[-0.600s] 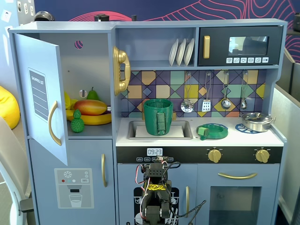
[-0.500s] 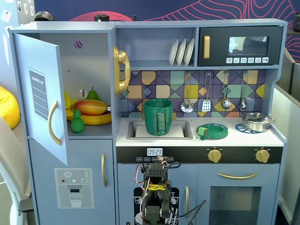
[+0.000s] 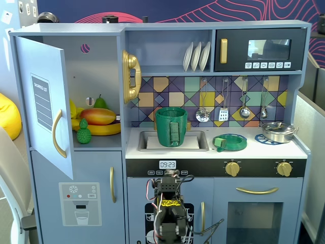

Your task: Pick up the green pineapple from the left cabinet and place it in the green recipient

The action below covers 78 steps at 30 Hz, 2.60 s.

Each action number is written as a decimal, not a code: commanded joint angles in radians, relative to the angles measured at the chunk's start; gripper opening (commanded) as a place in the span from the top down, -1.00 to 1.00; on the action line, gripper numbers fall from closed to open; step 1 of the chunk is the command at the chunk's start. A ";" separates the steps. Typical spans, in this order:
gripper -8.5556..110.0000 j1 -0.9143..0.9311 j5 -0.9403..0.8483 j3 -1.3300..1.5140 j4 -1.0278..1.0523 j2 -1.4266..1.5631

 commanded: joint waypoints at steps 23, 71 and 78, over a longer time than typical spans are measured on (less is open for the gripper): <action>0.86 -0.710 -0.195 -0.512 -0.976 -0.430; 0.13 -0.664 -0.107 -1.121 -1.474 -1.296; 0.14 -0.657 -0.121 -1.198 -1.489 -1.378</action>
